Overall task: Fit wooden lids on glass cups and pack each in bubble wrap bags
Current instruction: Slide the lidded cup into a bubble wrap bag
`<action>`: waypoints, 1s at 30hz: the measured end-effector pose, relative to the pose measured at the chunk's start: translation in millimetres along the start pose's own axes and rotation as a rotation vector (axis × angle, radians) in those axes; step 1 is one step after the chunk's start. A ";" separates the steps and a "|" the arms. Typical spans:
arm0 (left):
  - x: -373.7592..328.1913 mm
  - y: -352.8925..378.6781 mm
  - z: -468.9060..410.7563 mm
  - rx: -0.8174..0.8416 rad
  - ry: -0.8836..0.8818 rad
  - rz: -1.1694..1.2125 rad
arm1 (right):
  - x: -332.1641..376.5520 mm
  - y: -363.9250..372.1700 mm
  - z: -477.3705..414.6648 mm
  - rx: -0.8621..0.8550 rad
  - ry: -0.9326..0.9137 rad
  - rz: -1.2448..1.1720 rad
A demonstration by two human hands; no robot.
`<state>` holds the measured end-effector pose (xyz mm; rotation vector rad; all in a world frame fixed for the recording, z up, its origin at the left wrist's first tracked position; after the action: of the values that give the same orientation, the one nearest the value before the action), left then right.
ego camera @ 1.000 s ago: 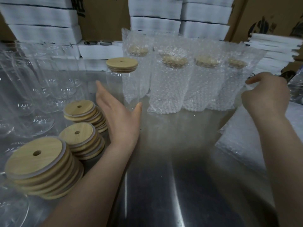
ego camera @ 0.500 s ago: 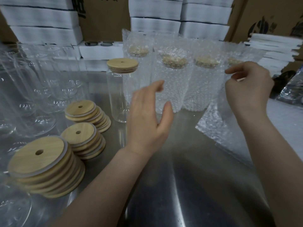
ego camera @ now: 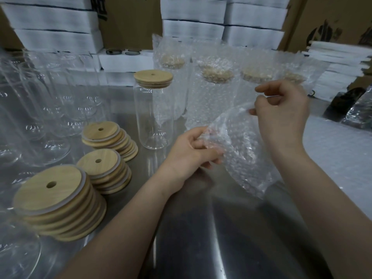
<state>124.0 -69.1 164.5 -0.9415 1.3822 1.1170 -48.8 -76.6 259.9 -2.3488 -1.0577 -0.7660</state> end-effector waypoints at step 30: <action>-12.0 -47.3 2.7 -0.361 0.171 0.143 | -5.0 97.0 72.9 0.747 0.049 -0.365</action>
<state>171.5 -78.7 170.7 -1.2339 1.4282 1.4550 45.9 -94.4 185.9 -1.5225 -1.4603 -0.4279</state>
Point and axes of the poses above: each hand's wrist, its own z-axis away from the middle knuckle, its own y-axis out of the palm, x = y × z, the point moved 8 cm from there along -z, towards the middle knuckle, and after that the axes turned 9 degrees about -y, right-handed, at the moved point
